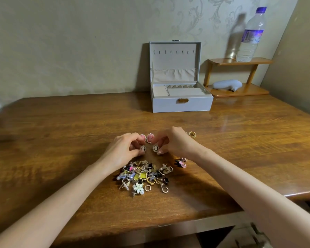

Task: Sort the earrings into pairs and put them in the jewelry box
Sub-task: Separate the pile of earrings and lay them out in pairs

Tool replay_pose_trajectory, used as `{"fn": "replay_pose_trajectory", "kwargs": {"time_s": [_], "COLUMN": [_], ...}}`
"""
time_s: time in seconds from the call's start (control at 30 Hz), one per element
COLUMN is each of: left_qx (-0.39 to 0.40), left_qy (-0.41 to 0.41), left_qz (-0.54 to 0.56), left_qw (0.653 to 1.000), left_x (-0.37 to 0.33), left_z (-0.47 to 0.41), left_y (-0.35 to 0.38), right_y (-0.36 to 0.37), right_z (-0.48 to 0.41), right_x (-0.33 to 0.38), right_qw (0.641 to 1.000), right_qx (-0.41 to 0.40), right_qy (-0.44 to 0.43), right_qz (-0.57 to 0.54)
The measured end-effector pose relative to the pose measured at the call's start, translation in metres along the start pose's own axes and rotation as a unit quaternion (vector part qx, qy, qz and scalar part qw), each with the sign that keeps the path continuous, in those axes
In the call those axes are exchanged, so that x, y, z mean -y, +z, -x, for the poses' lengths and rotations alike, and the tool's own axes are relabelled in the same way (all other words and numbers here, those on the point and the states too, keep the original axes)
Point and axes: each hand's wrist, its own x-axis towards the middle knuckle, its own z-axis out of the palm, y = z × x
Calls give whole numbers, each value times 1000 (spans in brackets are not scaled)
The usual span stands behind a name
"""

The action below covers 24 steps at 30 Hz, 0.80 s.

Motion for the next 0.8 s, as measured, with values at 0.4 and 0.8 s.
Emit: {"fn": "replay_pose_trajectory", "kwargs": {"time_s": [0.4,0.8], "left_qx": [-40,-49], "left_qy": [22,40], "left_qz": [-39,-1], "left_qw": [998,998], "left_x": [3,0], "left_z": [-3,6], "left_y": [6,-6], "right_y": [14,-5], "right_z": [-9,6], "right_x": [2,-3], "right_qw": [998,995], "right_qx": [-49,-66], "right_qy": [-15,-71], "right_qz": [26,36]}}
